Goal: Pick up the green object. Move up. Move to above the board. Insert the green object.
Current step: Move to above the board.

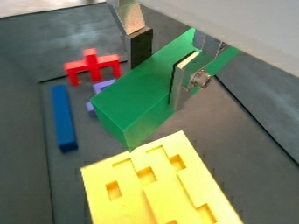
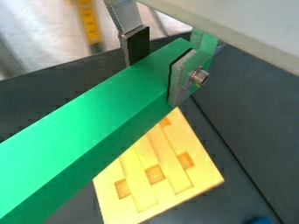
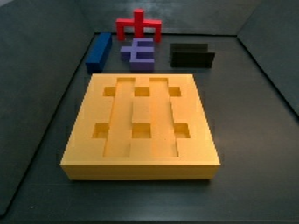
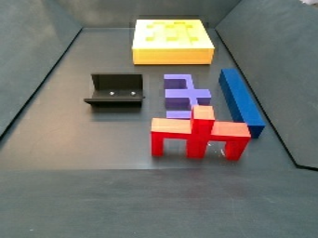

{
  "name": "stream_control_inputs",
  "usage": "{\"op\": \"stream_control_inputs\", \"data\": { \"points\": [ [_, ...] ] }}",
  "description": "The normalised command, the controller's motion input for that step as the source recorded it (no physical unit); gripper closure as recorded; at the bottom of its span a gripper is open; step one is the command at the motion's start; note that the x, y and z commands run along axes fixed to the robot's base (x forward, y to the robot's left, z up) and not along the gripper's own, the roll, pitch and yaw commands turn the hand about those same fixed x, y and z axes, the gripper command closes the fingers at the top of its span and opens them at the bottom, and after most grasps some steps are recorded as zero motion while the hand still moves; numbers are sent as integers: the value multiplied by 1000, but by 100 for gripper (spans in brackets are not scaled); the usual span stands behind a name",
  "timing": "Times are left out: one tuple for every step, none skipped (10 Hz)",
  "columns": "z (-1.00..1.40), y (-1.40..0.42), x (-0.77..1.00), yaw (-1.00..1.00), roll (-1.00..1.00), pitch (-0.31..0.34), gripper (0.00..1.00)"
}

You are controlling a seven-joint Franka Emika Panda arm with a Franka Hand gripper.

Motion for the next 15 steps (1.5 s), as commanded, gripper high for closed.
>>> {"op": "stream_control_inputs", "data": {
  "points": [
    [53,-165,115,1000,13,69,100],
    [38,-96,52,1000,12,65,100],
    [33,-68,47,1000,14,70,100],
    [30,-54,50,1000,15,75,100],
    [26,-38,52,1000,17,85,100],
    [25,-36,52,1000,18,89,100],
    [24,-30,53,1000,21,101,100],
    [24,-29,53,1000,25,117,100],
    [24,-28,54,1000,28,131,100],
    [25,-28,56,1000,32,149,100],
    [26,-27,59,1000,37,170,100],
    [30,-27,62,1000,48,209,100],
    [32,-27,67,993,60,253,100],
    [30,-27,75,642,59,221,100],
    [31,-26,78,395,58,194,100]
  ]
}}
